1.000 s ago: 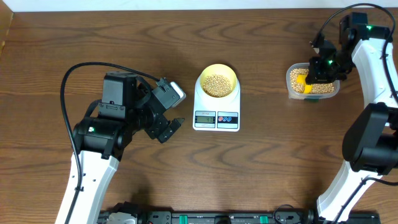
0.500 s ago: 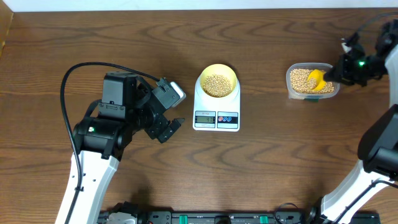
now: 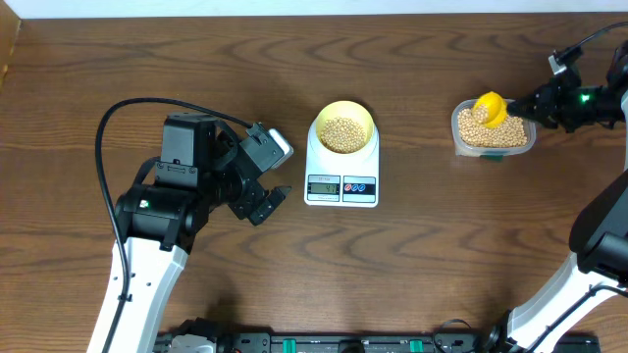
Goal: Scoop item into bowl and weigh 50g on scale
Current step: 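Dip the scoop into the soybeans and lift a small scoopful, then carry the scoop left over the yellow bowl on the scale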
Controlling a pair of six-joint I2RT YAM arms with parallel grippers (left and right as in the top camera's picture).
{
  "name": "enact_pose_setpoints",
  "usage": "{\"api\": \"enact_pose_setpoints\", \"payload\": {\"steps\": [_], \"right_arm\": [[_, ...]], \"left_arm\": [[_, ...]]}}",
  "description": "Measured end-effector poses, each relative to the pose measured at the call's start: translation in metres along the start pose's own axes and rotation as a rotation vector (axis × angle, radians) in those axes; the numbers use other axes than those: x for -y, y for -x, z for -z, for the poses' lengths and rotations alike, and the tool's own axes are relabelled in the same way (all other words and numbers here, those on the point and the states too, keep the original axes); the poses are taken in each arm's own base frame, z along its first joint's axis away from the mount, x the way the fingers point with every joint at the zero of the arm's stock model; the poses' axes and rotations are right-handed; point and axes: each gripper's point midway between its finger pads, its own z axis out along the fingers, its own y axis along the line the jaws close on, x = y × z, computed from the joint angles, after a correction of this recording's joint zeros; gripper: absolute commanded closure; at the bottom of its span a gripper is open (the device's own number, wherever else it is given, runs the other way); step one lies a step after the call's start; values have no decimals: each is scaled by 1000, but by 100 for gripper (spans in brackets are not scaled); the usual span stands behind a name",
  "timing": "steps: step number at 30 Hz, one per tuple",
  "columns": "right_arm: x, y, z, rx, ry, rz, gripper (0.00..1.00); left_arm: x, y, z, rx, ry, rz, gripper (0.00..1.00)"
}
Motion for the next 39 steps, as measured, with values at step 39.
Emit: {"api": "enact_pose_setpoints", "payload": {"steps": [39], "right_arm": [[-208,-76,-163,-273,-5,580,99]], "left_arm": [[0,0,0,0,0,0,6]]}}
